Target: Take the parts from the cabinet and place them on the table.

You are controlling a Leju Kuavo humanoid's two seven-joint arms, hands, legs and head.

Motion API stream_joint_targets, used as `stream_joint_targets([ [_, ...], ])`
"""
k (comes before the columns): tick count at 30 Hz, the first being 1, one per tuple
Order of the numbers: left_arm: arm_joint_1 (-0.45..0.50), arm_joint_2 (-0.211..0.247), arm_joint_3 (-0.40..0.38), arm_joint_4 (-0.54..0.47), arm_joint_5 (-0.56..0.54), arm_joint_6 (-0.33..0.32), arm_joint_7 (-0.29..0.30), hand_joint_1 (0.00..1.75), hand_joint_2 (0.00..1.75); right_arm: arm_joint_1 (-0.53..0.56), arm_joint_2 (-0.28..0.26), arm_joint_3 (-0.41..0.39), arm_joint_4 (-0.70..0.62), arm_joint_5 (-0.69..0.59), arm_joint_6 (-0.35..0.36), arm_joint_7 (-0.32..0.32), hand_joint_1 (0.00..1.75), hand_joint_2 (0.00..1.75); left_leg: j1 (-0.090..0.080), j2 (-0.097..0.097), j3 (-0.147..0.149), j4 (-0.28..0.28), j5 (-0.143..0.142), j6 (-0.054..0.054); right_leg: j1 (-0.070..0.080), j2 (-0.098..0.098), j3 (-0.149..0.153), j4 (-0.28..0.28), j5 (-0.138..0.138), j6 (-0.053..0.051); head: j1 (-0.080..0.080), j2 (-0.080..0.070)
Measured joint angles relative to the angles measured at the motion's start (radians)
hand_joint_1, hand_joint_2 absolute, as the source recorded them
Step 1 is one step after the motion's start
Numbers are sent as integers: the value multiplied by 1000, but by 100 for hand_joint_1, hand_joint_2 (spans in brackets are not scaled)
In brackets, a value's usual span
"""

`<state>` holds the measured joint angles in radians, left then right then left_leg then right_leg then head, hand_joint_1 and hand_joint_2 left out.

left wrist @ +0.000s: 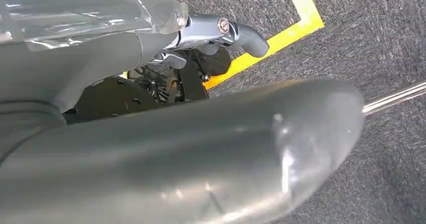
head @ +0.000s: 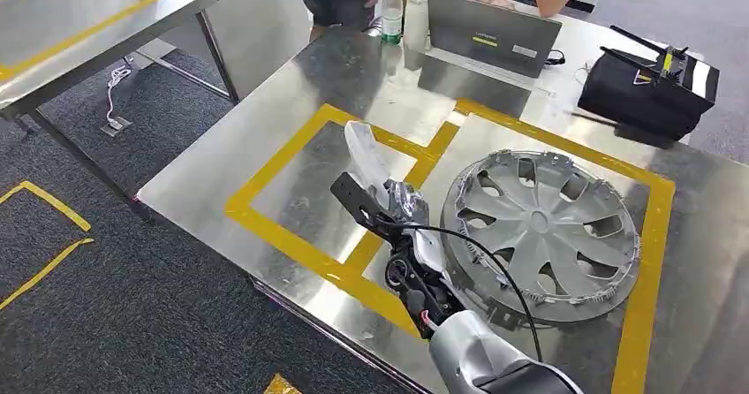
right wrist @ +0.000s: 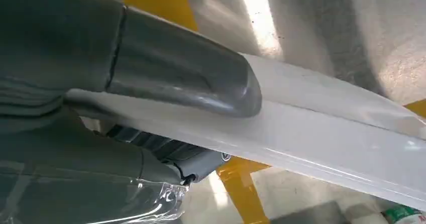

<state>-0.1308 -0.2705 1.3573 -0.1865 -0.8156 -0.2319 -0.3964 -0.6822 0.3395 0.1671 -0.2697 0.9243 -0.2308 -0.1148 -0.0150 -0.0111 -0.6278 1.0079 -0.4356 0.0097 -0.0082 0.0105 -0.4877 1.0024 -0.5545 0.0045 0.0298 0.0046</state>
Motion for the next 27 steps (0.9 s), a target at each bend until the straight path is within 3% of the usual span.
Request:
stream_joint_targets([
  [22,-4,-3,13,0,0,2,-10,0,0,8,1,-21,6,13,1,33,0,0,0,-1,0,0,0,0,0,0,0,0,0,0,0,0],
  [27,-4,-4,16,0,2,8,-15,0,0,7,1,-13,6,-40,-3,20,0,0,0,-1,0,0,0,0,0,0,0,0,0,0,0,0],
])
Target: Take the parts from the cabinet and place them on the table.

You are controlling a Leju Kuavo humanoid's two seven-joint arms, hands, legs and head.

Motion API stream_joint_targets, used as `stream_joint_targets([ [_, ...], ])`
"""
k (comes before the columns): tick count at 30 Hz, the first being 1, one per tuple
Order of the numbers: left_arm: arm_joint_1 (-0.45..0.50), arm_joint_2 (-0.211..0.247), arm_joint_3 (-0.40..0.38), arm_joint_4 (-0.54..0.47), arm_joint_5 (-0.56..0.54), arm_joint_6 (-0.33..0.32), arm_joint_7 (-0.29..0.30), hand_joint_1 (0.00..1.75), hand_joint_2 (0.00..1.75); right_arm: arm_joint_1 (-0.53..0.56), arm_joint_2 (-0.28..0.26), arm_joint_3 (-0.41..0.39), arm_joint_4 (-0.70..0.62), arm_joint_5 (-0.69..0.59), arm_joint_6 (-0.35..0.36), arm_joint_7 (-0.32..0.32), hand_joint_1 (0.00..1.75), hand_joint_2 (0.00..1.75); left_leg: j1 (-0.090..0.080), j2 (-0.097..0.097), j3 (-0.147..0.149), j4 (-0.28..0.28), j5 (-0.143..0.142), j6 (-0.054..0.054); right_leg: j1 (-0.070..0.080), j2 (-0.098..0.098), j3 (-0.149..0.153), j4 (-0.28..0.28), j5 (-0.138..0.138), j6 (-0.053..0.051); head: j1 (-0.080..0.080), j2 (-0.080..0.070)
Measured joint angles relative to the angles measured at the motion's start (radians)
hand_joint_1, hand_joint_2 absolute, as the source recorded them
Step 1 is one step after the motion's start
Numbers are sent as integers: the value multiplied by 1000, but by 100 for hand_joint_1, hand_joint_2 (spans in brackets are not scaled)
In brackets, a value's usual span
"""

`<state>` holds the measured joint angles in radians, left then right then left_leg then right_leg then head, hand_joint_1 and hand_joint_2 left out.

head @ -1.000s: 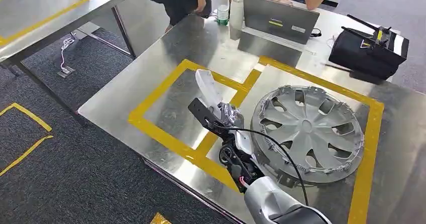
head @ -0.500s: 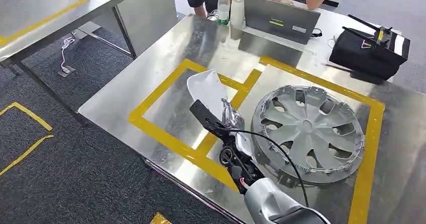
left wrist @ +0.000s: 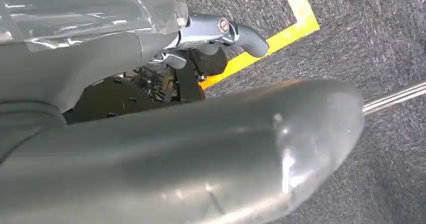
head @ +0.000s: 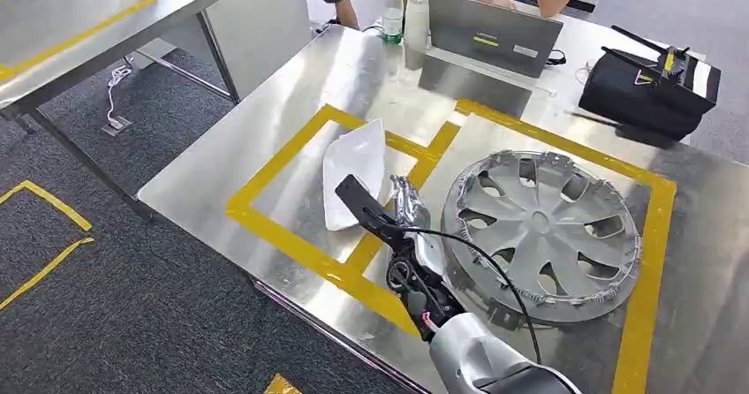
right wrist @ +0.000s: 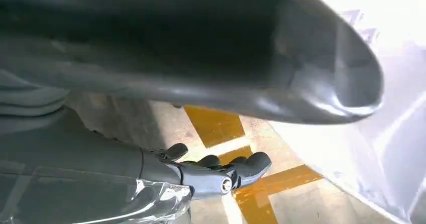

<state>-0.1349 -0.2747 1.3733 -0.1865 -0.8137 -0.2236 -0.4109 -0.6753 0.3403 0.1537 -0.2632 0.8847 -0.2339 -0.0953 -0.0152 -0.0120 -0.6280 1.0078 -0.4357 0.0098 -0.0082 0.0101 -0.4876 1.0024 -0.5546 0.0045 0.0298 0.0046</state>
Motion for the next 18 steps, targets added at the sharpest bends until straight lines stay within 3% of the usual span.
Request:
stream_joint_targets([
  [9,-1,-6,10,0,-4,9,-6,0,0,-69,0,66,-13,-251,-76,-133,0,0,0,0,0,0,0,0,0,0,0,0,0,0,0,0],
  [12,-1,-7,11,0,-14,-3,-13,0,0,-111,0,85,-24,-278,-124,-191,0,0,0,0,0,0,0,0,0,0,0,0,0,0,0,0],
  [18,-1,-8,9,0,-39,-37,-26,0,0,-180,-2,85,-58,-291,-144,-269,0,0,0,0,0,0,0,0,0,0,0,0,0,0,0,0],
])
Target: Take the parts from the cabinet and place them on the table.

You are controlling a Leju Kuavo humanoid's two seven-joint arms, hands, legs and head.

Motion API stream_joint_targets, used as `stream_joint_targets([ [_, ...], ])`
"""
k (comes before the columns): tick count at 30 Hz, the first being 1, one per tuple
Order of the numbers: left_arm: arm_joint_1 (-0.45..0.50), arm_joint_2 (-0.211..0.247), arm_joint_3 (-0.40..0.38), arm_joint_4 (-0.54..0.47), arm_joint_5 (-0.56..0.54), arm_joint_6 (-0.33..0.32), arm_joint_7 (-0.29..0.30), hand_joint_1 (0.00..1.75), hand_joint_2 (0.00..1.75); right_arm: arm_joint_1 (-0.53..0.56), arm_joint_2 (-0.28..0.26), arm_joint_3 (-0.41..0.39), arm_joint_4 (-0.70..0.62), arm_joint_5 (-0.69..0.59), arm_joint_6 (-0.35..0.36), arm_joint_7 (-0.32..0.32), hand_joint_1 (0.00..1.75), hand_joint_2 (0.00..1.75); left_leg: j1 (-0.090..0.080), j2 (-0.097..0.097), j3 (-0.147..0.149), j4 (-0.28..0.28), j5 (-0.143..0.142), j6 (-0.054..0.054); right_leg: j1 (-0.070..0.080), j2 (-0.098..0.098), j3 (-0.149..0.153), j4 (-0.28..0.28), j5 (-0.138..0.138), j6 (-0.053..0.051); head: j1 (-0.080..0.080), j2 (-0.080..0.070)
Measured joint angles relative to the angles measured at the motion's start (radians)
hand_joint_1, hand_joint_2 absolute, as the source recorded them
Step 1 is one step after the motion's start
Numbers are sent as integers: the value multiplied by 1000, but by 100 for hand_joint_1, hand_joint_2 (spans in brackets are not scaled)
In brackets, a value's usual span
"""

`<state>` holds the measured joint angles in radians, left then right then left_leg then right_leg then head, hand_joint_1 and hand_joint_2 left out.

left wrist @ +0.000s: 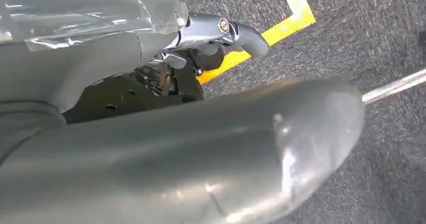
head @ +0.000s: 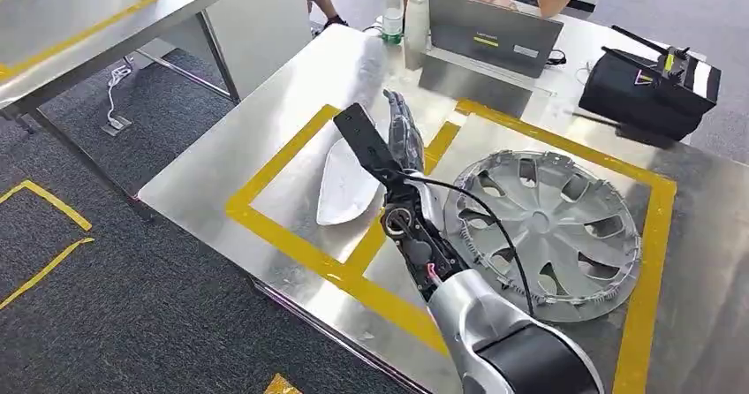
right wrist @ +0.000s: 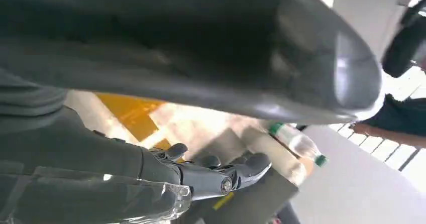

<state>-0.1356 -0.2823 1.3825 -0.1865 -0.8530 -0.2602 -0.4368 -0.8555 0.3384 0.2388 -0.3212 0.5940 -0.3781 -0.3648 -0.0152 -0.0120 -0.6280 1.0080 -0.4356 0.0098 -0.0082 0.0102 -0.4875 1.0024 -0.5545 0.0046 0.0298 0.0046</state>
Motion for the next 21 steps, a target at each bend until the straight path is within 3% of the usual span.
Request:
stream_joint_targets([
  [8,2,2,-11,0,-18,-38,-19,0,0,-45,0,-52,-59,-25,-10,-121,0,0,0,0,0,0,0,0,0,0,0,0,0,0,0,0],
  [13,3,4,-11,0,-15,-43,-25,0,0,-42,0,-93,-161,-141,-20,-236,0,0,0,0,0,0,0,0,0,0,0,0,0,0,0,0],
  [16,5,5,-11,0,-5,-42,-25,0,0,3,1,-96,-307,-237,3,-256,0,0,0,-1,0,0,0,0,0,0,0,0,0,0,0,0],
  [21,9,6,-10,0,7,-22,-19,0,0,141,0,-75,-638,-270,18,-263,0,0,0,-1,0,0,0,0,0,0,0,0,0,0,0,0],
])
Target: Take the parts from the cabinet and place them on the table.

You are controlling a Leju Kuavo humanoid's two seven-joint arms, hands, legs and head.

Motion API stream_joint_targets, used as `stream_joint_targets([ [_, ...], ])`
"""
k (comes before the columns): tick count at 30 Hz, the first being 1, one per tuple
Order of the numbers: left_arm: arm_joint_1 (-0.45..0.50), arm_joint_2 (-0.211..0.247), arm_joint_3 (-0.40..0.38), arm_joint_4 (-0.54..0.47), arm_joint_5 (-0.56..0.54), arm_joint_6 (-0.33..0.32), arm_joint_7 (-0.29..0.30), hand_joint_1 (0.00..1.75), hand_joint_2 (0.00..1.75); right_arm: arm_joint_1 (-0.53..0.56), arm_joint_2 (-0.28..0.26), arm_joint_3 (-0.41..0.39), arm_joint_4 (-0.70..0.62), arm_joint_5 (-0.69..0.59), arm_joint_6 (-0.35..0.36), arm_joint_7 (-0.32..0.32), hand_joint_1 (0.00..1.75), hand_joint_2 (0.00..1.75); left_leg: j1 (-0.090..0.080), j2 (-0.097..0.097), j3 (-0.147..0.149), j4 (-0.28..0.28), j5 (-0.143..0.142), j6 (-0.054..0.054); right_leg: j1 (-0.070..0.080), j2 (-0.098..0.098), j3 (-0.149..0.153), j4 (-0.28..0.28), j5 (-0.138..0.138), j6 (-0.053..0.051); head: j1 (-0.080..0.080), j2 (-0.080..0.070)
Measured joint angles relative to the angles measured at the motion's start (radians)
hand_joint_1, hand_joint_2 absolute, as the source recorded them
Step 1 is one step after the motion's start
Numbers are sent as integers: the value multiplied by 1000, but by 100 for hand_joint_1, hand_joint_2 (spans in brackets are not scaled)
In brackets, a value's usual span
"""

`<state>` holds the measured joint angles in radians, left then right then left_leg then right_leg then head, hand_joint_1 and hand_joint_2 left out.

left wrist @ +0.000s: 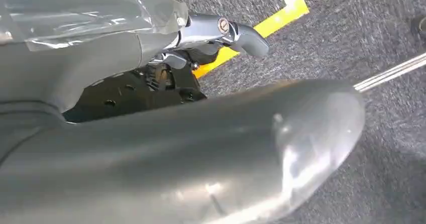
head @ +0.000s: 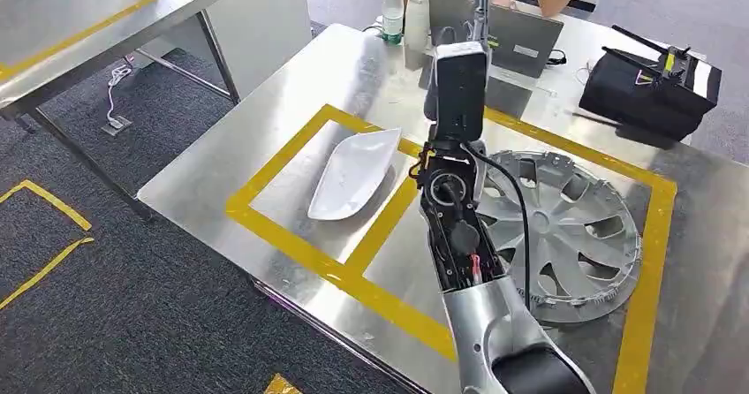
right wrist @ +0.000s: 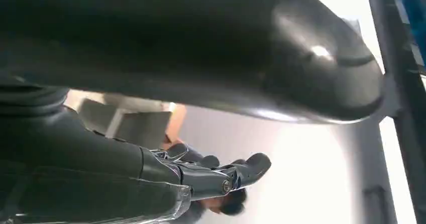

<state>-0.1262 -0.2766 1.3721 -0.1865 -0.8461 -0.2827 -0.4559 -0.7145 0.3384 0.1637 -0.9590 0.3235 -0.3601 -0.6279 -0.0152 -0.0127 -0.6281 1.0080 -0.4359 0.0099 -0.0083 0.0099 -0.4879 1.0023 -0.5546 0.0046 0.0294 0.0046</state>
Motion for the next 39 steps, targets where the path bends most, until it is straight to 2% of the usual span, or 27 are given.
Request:
stream_joint_targets([
  [2,2,0,1,0,6,9,6,0,0,66,-2,27,-167,-1,0,8,0,0,0,0,0,0,0,0,0,0,0,0,0,0,0,0],
  [6,3,-2,9,0,12,28,12,0,0,153,-16,88,-409,8,-6,9,0,0,0,2,1,0,-2,0,0,1,0,0,0,0,0,0],
  [11,6,-8,17,0,25,32,23,0,0,295,-72,201,-736,85,-58,-43,0,0,0,0,1,0,-2,0,0,0,0,-1,-1,0,0,0],
  [16,5,-13,40,0,60,18,23,0,0,395,-158,348,-961,205,-226,-65,0,0,0,0,1,0,-3,1,0,-1,1,-1,-1,0,0,0],
  [19,5,-13,44,0,61,-1,38,0,0,439,-216,442,-1046,285,-271,-60,0,0,0,0,2,0,-3,1,0,-1,2,-1,-1,0,0,0],
  [21,5,-13,45,0,57,-3,47,0,0,469,-229,458,-1071,325,-275,-32,0,0,0,0,2,0,-3,1,0,-1,2,-1,-1,0,0,0],
  [23,5,-13,49,0,58,2,55,0,0,499,-228,462,-1109,364,-275,-10,0,0,0,0,2,0,-3,1,0,-1,2,-1,-1,0,-1,0],
  [27,4,-12,55,0,63,7,66,0,0,524,-214,475,-1177,354,-277,-3,0,0,0,1,4,0,-3,1,0,-1,4,-1,-1,0,-1,0],
  [39,1,-3,68,0,72,-9,132,0,0,582,-177,451,-1205,405,-277,0,0,0,0,1,4,-1,-3,1,0,0,4,-1,-1,0,0,0],
])
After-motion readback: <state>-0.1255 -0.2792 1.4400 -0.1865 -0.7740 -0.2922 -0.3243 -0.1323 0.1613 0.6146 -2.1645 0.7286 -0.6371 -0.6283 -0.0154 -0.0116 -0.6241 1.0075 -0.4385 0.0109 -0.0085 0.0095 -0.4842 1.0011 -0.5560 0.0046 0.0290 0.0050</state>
